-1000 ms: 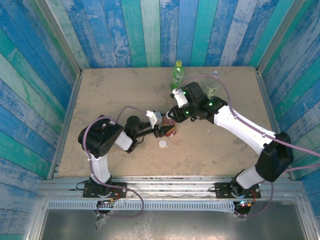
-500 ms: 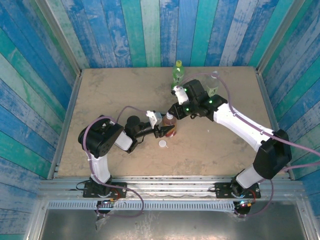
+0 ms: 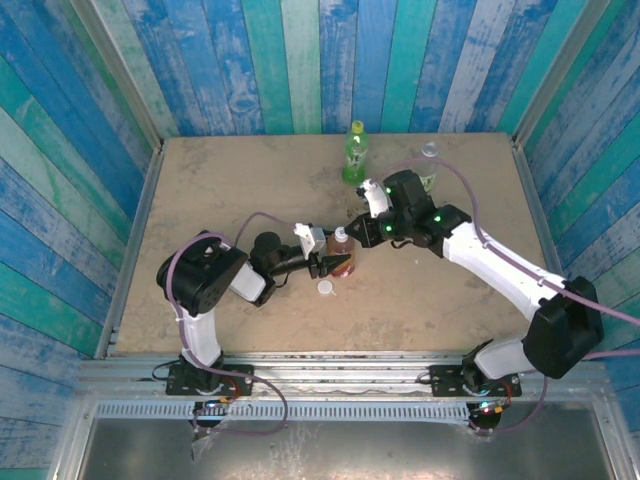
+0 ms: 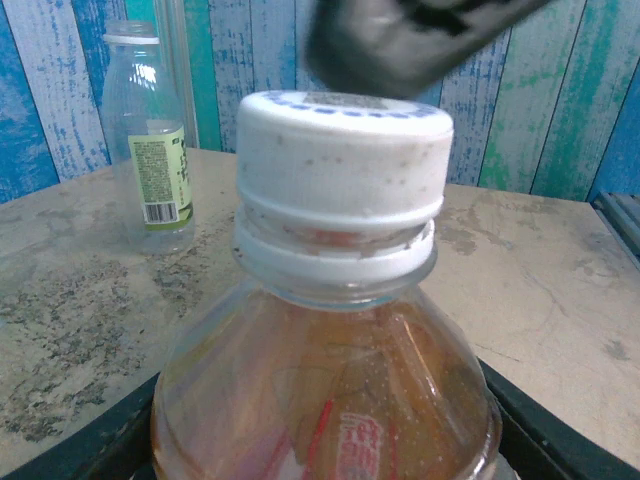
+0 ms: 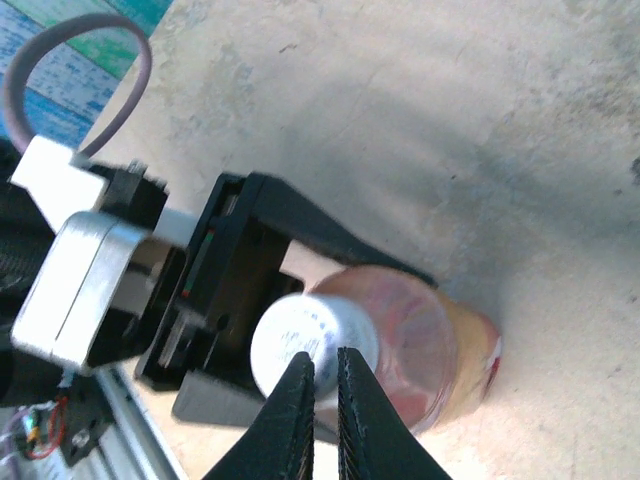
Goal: Screw on the bottle caps
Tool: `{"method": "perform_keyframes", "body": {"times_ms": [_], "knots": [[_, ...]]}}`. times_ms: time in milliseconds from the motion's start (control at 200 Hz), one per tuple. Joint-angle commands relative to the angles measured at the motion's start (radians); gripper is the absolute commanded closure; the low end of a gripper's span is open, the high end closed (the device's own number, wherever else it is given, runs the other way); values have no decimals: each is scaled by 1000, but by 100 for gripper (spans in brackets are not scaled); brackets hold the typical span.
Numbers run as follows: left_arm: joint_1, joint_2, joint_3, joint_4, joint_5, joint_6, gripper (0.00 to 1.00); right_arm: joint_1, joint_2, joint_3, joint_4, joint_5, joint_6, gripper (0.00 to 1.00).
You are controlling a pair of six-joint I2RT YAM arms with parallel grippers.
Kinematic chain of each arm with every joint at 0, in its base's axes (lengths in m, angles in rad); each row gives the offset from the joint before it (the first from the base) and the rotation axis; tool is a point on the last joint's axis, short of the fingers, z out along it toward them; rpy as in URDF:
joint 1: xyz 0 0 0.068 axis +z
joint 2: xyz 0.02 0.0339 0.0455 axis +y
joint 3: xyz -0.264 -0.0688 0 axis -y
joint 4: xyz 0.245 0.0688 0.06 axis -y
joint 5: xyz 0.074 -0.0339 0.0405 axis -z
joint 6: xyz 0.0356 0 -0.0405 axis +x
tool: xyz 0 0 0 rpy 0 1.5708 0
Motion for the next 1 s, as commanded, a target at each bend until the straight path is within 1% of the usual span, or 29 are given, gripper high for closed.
{"method": "perform_keyframes", "body": {"times_ms": [0, 140, 250, 310, 385, 466, 476, 506, 666, 701, 791, 996], "knots": [[3, 38, 2, -65, -20, -28, 46, 19, -43, -13, -47, -89, 14, 87], [3, 33, 1, -64, -18, -25, 47, 17, -64, 14, -54, -55, -24, 83], [3, 23, -1, -71, -8, -22, 47, 12, -68, 34, -69, 1, -95, 73], [3, 17, 2, -80, 1, -21, 47, 6, -66, 38, -62, 40, -100, 72], [3, 13, 1, -82, 13, -19, 47, -11, -38, 61, -56, 36, -95, 72], [3, 14, -1, -81, 16, -16, 47, -11, 15, 99, -63, 1, -92, 71], [3, 15, 0, -81, 16, -17, 47, -34, 22, 103, -65, -3, -92, 71], [3, 17, -1, -80, 16, -19, 47, -46, 43, 118, -70, -18, -92, 71], [3, 26, -2, -63, 7, -32, 47, -57, 127, 161, -98, -94, -104, 70], [3, 25, -2, -64, 3, -31, 47, -58, 132, 161, -97, -104, -106, 72], [3, 24, -1, -69, -10, -28, 47, -58, 134, 147, -98, -121, -104, 79], [0, 8, -4, -82, -46, 0, 49, -59, 91, 64, -93, -173, -90, 82]]}}
